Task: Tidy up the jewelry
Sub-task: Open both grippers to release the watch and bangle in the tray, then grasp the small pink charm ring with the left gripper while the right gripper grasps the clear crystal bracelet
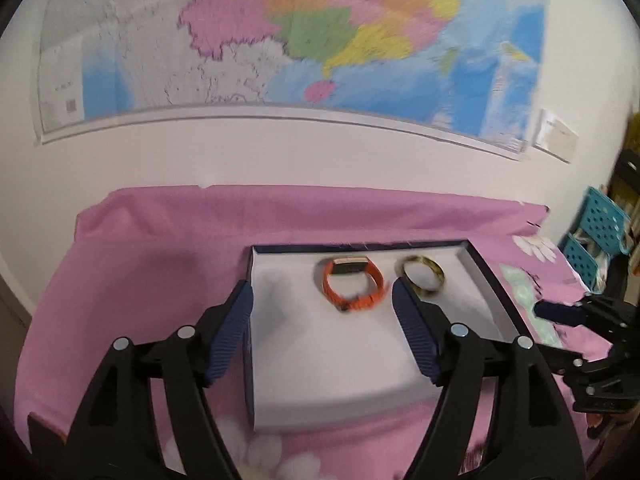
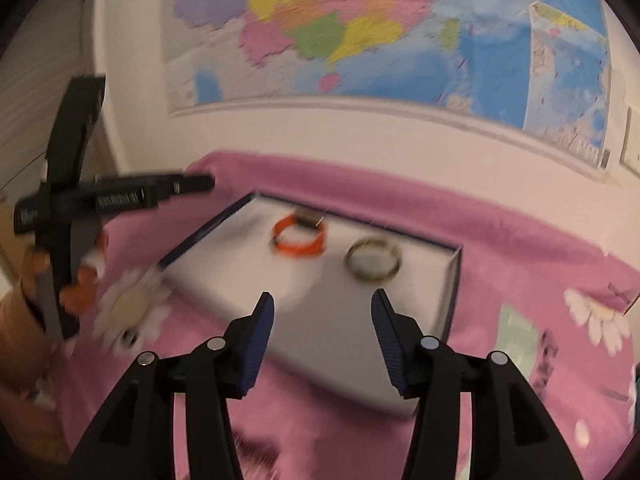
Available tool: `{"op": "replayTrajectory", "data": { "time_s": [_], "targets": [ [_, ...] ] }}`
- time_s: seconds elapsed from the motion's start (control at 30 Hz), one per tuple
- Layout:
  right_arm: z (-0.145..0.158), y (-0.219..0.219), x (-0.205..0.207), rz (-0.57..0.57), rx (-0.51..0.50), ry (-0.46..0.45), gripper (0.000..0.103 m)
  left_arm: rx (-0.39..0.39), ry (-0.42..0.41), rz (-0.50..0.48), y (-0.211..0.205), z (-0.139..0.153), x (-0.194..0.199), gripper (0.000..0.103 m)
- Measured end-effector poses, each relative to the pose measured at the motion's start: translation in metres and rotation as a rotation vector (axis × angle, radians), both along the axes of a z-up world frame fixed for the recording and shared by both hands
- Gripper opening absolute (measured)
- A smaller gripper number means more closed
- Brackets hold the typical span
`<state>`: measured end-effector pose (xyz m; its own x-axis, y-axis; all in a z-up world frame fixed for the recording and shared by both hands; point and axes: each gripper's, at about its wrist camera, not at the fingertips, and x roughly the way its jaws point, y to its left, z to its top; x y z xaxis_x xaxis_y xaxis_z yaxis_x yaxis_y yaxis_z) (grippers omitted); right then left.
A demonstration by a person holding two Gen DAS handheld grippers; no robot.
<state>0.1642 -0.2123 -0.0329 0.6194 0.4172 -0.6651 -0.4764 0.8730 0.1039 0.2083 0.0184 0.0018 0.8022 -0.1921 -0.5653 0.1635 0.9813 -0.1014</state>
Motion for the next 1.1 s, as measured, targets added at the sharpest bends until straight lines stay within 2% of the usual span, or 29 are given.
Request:
{"op": "replayTrajectory", "data": {
  "time_s": [0.1, 0.27, 0.57, 0.73, 0.8, 0.97, 1.03, 1.1],
  "targets": [
    [-0.016, 0.001, -0.022, 0.021, -0.005, 0.05, 0.047, 0.014, -0.019, -0.038, 0.001, -0.004, -0.035, 0.072],
    [-0.037, -0.01, -0.04, -0.001, 0.038, 0.119, 0.039, 0.06, -0.029, -0.077, -0.006, -0.021, -0.073, 0.073],
    [-0.052, -0.015, -0.059, -0.016, 0.105, 0.177, 0.037, 0.065, -0.007, -0.113, -0.015, -0.046, -0.108, 0.073],
    [-0.056, -0.004, -0.073, -0.002, 0.073, 0.175, 0.04, 0.079, 0.004, -0.132, -0.021, -0.057, -0.122, 0.077],
    [-0.059, 0.003, -0.076, 0.007, 0.038, 0.171, 0.043, 0.077, 0.019, -0.137, -0.022, -0.061, -0.125, 0.077],
    [-0.065, 0.017, -0.079, 0.011, -0.041, 0.15, 0.044, 0.079, 0.025, -0.133, -0.021, -0.063, -0.129, 0.076],
    [-0.065, 0.019, -0.08, 0.009, -0.064, 0.138, 0.039, 0.078, 0.029, -0.133, -0.02, -0.064, -0.13, 0.077],
    [-0.064, 0.017, -0.08, 0.004, -0.069, 0.139, 0.027, 0.08, 0.029, -0.134, -0.019, -0.064, -0.132, 0.076]
  ]
}}
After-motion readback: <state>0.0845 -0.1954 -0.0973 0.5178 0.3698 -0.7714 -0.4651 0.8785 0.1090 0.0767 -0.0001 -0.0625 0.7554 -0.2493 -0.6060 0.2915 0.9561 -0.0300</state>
